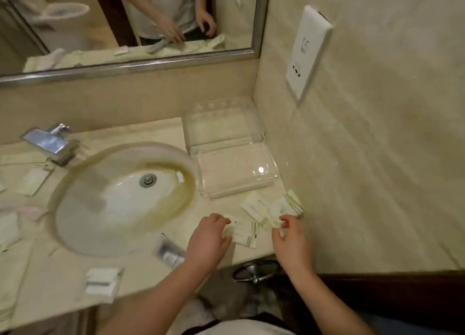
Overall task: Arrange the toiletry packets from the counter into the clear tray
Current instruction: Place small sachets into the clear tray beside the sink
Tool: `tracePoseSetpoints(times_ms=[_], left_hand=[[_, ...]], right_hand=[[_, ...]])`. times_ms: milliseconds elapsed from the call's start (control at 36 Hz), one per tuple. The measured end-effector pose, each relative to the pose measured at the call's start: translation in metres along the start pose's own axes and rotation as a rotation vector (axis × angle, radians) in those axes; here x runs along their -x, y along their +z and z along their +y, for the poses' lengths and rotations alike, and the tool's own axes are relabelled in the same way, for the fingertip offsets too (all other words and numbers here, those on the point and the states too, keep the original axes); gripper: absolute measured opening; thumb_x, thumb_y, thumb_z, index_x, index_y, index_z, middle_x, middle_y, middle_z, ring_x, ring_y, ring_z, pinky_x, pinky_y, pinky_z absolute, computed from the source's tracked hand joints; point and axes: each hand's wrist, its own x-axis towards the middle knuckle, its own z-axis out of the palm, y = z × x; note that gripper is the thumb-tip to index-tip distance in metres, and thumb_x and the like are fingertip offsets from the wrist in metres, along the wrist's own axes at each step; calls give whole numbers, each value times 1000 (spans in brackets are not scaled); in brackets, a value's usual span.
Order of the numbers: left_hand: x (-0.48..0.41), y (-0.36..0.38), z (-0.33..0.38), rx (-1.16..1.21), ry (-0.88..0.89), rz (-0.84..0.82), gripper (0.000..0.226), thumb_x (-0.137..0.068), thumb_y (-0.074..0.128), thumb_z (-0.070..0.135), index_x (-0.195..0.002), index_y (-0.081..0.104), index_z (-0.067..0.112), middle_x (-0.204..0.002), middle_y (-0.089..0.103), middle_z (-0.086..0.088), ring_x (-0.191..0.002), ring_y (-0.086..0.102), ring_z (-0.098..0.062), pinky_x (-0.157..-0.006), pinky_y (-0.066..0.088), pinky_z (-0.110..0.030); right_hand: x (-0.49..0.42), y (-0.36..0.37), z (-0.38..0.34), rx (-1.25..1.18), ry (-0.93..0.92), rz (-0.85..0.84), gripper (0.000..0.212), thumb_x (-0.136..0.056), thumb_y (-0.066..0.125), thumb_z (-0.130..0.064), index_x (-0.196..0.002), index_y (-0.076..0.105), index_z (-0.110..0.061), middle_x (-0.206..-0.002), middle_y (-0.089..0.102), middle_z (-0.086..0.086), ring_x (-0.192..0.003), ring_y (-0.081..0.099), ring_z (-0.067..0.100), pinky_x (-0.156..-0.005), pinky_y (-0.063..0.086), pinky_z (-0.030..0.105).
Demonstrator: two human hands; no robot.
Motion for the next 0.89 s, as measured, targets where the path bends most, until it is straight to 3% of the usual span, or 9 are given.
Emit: tracePoseSetpoints(times_ms=[111, 167, 250, 361, 500, 611, 667, 778, 889], left_hand=[[-26, 6, 17, -214, 80, -82, 58, -79, 70, 36, -134, 53, 24, -134, 54, 3, -119, 46, -24, -97, 44, -36], [-34, 13, 19, -309, 79, -147, 59, -78, 70, 37, -132, 52, 24, -129, 55, 1, -116, 45, -25, -94, 42, -36], [-39, 17, 18, -365, 63, -177, 55, -78, 70, 39, -128, 55, 24, -119, 55, -2, -110, 44, -26, -91, 40, -36], [-43, 12, 18, -337, 59, -147, 34, -84, 65, 31, -117, 62, 23, -109, 57, 0, -103, 45, -23, -84, 38, -32], [-36, -5, 20, -51, 23, 30, 14, -82, 68, 18, -93, 68, 26, -96, 57, 6, -95, 48, -19, -77, 40, -27], [-20, -35, 18, 357, -52, 220, 37, -75, 68, -4, -77, 72, 32, -119, 50, 13, -112, 41, -5, -90, 35, -16], [-11, -56, 17, 570, -156, 268, 47, -73, 64, -13, -70, 73, 32, -124, 50, 17, -112, 45, 2, -86, 39, -11], [-5, -91, 3, 1006, -296, 239, 43, -78, 63, -18, -66, 78, 20, -93, 75, 6, -93, 69, -12, -74, 54, -19], [-10, -105, -22, 1037, -283, 198, 55, -81, 51, -22, -71, 80, 23, -85, 77, 3, -84, 71, -9, -73, 55, -20]], right_hand=[[-9, 0, 6, -340, 372, -9, 26, -83, 67, -35, -100, 54, -20, -99, 69, 2, -88, 67, 26, -83, 54, 42], [-14, 2, 6, -502, 504, -31, 33, -83, 68, -35, -108, 52, -18, -95, 71, 6, -71, 70, 23, -75, 59, 44], [-21, 5, 2, -716, 581, -62, 34, -88, 67, -27, -115, 49, -19, -89, 72, 11, -55, 63, 17, -51, 51, 30], [-31, 8, -3, -843, 591, -43, 21, -90, 65, -23, -109, 62, -13, -86, 74, 11, -54, 60, 15, -43, 43, 24], [-40, 13, -3, -849, 613, -13, 16, -93, 59, -23, -99, 67, -10, -88, 76, 8, -57, 61, 14, -43, 41, 22], [-36, 7, -8, -826, 564, -23, 15, -92, 59, -21, -93, 66, -8, -79, 72, 5, -56, 56, 12, -47, 42, 26], [-33, 2, -14, -826, 497, -40, 15, -93, 60, -21, -85, 64, -9, -71, 66, 4, -54, 53, 12, -49, 41, 28], [-26, 0, -41, -850, 408, -85, 25, -94, 60, -22, -72, 54, -12, -57, 52, 1, -48, 43, 12, -48, 35, 28], [-26, 3, -70, -882, 354, -148, 30, -93, 62, -23, -65, 52, -17, -53, 46, -3, -48, 37, 13, -51, 32, 32]])
